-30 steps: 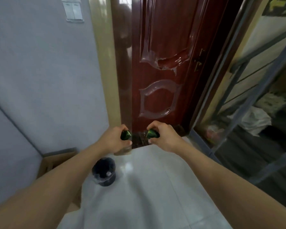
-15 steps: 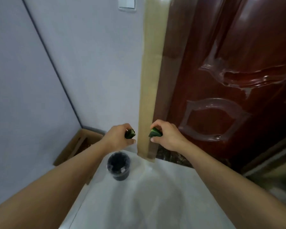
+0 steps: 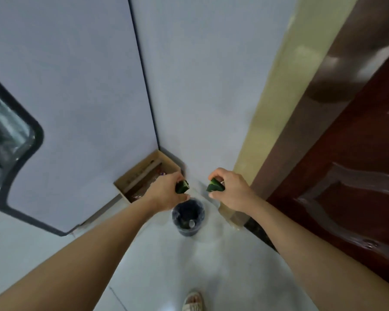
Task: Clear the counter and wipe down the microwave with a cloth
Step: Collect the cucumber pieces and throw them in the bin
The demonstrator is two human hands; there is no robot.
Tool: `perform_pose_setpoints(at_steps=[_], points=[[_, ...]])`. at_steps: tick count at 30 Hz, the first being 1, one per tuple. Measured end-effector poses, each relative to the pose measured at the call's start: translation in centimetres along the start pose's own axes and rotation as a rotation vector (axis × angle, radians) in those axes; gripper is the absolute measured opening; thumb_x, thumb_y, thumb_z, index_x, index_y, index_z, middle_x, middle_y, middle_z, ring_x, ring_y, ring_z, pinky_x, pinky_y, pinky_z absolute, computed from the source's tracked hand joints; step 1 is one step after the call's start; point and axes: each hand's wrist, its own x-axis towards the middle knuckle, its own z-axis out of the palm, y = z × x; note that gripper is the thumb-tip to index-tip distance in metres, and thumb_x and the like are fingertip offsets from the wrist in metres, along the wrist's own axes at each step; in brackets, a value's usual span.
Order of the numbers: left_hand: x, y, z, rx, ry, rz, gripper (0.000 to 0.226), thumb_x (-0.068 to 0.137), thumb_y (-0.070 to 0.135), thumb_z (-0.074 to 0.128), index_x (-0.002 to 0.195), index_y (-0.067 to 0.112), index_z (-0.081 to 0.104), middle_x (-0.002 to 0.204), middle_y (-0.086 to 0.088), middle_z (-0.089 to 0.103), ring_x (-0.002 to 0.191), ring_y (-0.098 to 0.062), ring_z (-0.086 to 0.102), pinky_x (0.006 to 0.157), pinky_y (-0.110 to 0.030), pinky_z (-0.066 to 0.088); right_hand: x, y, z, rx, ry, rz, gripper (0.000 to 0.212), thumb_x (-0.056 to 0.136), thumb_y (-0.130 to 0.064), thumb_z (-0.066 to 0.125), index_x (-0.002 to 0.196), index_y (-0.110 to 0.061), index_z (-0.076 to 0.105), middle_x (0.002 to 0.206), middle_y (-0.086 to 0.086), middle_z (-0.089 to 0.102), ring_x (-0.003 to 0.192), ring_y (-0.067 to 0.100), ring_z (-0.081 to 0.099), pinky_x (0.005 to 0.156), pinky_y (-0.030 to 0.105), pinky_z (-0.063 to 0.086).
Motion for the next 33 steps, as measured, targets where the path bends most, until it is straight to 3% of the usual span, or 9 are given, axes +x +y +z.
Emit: perform_pose_setpoints(at_steps=[5,11,18,25,33], points=[[4.2,-2.3,2.3,-0.075,-0.017,-0.112,0.031,0.077,0.036,0.073,0.098,0.026,0.053,0.101,0.002,0.063,0.085,-0.014,0.057,0.073,-0.027,0.045,5.5,2.3,1.4,-0.011,-0.081,-0.007,0.031,0.078,-0.017,0.069,0.106,-0.02,0.056,0.101,-0.001,0.061,0.093,0.015,0.056,0.074,0.021,0.042],[8.0,-4.4,5.5,-0.126,-0.027,-0.252,0.046,0.078,0.033,0.072,0.117,0.02,0.054,0.115,-0.003,0.061,0.103,-0.021,0.058,0.09,-0.04,0.051,11.4,5.6,4.0,-0.071,-0.211,-0.018,0.034,0.079,-0.017,0.069,0.109,-0.018,0.055,0.105,0.002,0.061,0.095,0.018,0.057,0.075,0.021,0.039],[11.8,-5.6,10.8,-0.241,0.058,-0.428,0.04,0.077,0.031,0.074,0.111,0.023,0.055,0.111,0.0,0.061,0.099,-0.017,0.059,0.086,-0.037,0.054,17.8,10.5,6.0,-0.141,-0.34,-0.08,0.034,0.08,-0.014,0.069,0.111,-0.016,0.054,0.108,0.005,0.062,0.1,0.023,0.057,0.089,0.035,0.048],[16.9,-8.7,19.7,-0.276,0.091,-0.588,0.035,0.078,0.031,0.073,0.107,0.023,0.057,0.106,-0.001,0.063,0.097,-0.017,0.059,0.084,-0.036,0.055,23.3,18.0,12.2,-0.145,-0.45,-0.142,0.035,0.08,-0.013,0.07,0.11,-0.014,0.054,0.108,0.006,0.062,0.099,0.023,0.058,0.085,0.03,0.047],[22.3,-17.6,34.1,-0.203,0.049,-0.663,0.04,0.076,0.033,0.073,0.109,0.024,0.054,0.107,-0.001,0.062,0.094,-0.02,0.058,0.077,-0.034,0.052,29.2,28.5,24.7,-0.168,-0.484,-0.182,0.041,0.079,-0.012,0.072,0.116,-0.013,0.054,0.111,0.005,0.061,0.102,0.021,0.057,0.081,0.021,0.041]])
